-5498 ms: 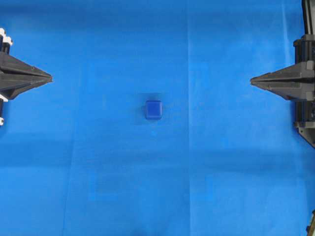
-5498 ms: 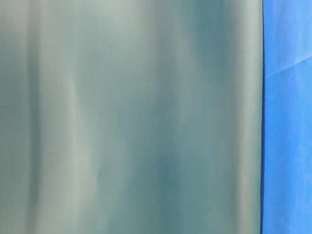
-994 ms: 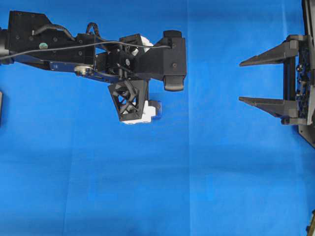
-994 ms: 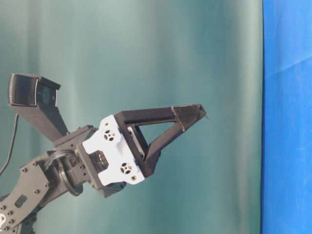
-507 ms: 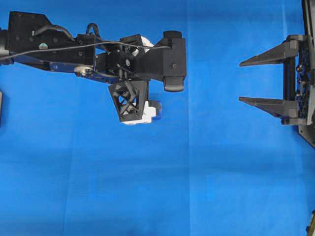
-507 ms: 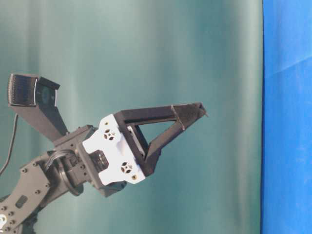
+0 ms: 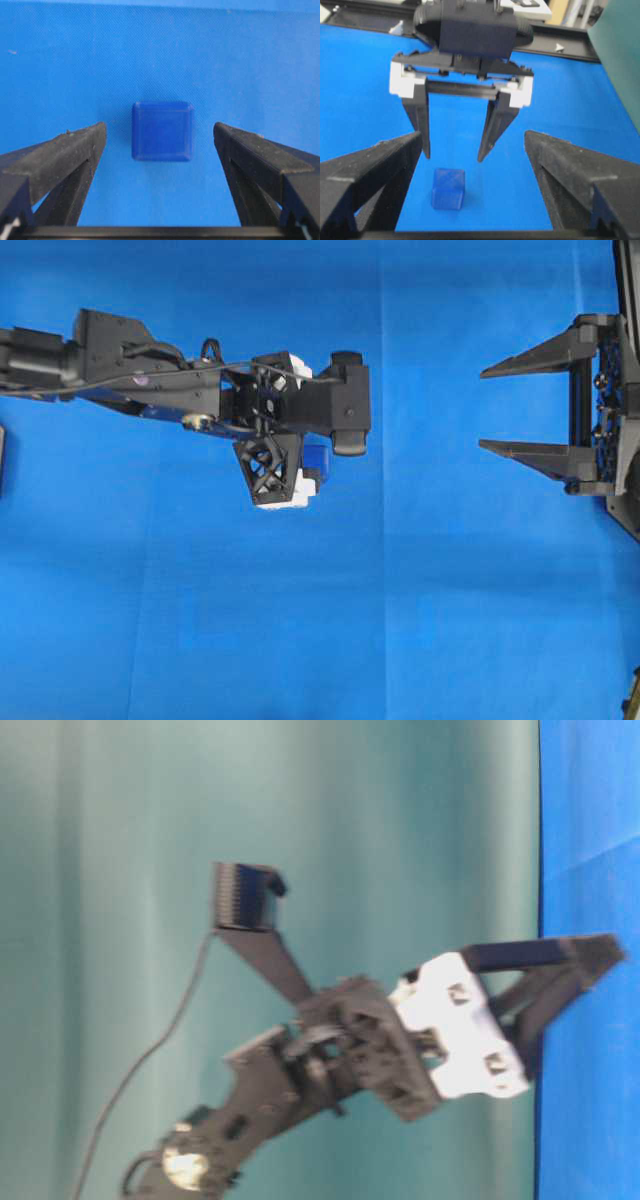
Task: Handover the blue block to the right arm after grasping it with the left arm, then place it in the designated position.
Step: 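Lower the left gripper over the blue cube and close on it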
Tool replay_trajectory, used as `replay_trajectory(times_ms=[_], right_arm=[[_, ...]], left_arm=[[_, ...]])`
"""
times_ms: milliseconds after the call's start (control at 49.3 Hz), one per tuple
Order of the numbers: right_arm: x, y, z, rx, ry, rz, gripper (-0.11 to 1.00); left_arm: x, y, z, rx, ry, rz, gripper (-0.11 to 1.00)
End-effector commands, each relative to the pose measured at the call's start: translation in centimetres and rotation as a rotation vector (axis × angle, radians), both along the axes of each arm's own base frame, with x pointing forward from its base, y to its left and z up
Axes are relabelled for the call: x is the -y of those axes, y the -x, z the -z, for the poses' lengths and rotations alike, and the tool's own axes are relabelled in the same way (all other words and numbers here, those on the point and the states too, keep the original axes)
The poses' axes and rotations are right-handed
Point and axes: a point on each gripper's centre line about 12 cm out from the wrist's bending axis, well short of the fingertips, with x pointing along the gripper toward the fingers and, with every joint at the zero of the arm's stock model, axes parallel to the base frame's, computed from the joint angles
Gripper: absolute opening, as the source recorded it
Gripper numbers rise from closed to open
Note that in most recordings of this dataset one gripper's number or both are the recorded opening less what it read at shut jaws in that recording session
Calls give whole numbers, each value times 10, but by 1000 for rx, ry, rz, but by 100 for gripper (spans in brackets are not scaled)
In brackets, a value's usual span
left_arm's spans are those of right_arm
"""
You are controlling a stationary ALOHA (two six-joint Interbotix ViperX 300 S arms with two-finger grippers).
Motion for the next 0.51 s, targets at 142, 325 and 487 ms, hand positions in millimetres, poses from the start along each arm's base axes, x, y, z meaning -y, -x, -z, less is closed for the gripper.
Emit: replay_trajectory(times_ms=[142,325,487], right_arm=[[0,-4,-8,23,-2,1,94],[0,-4,-7,22,-2,1,94],[0,-4,-7,22,-2,1,94]], left_arm=[[1,-7,27,23,-1,5,92],[0,-10,54,-21,0,2,92],[-3,-8,62,-31,1,-4,92]])
